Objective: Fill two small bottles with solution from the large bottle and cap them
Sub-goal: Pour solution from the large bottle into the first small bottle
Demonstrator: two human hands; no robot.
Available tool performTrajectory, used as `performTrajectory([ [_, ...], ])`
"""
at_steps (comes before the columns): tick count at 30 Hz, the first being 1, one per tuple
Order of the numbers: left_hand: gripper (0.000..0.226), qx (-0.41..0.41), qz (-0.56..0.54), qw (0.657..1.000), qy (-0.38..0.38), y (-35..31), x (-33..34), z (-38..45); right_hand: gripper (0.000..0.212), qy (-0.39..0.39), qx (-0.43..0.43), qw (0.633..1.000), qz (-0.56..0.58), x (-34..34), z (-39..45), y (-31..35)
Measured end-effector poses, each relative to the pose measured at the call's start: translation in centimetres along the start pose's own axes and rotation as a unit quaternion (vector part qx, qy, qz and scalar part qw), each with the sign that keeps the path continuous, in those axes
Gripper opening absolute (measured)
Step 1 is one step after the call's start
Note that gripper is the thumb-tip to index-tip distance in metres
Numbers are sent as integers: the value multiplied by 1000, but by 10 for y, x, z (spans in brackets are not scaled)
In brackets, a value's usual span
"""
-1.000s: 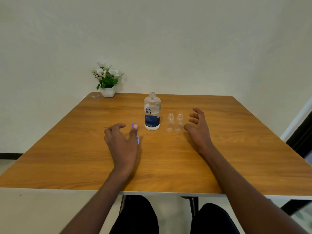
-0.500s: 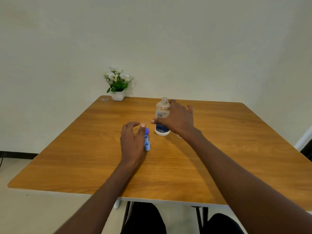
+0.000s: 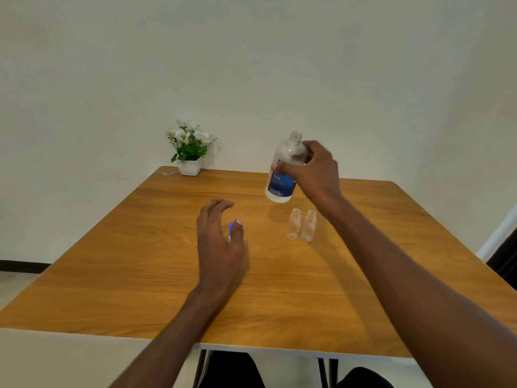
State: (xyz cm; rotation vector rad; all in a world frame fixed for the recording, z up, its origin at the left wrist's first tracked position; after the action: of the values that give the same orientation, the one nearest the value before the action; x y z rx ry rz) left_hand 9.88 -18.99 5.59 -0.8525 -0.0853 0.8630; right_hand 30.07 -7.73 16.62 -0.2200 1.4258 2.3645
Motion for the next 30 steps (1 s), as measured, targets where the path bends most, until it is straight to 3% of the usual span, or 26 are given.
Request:
performTrajectory([
  [5, 33, 34, -38, 996, 70, -35, 41, -7, 68, -84, -26, 994, 58, -53, 12, 6],
  [11, 64, -86, -6, 962, 258, -25, 113, -15, 71, -125, -5, 991, 56, -82, 4, -40],
  [16, 67, -112, -5, 946, 304, -10, 131, -9, 73, -132, 1, 990, 48, -78, -10, -84],
  [20, 60, -115, -21, 944, 310, -5, 142, -4, 68, -136, 10, 989, 64, -69, -9, -109],
  [23, 37, -126, -32, 949, 288, 1, 150, 1, 64, -131, 0, 989, 63, -63, -5, -121],
  [25, 27, -150, -43, 958, 241, 5, 152, 8, 64, -134, -11, 989, 64, -60, -2, -128],
  [30, 26, -215, -90, 966, 116, 4, 158, 28, 73, -151, -24, 986, 61, -51, 9, -141],
])
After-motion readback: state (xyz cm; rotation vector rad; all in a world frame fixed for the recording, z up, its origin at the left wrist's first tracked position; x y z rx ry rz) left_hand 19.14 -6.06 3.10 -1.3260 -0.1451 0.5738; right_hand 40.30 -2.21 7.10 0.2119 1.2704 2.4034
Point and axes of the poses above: each hand's wrist, its own z-axis towards the middle knuckle, its own x-axis out of the palm, y = z × x, the point moved 6 cm from there along z, towards the middle knuckle, and after that the axes turned 6 degrees about z, right-handed, at the moved point
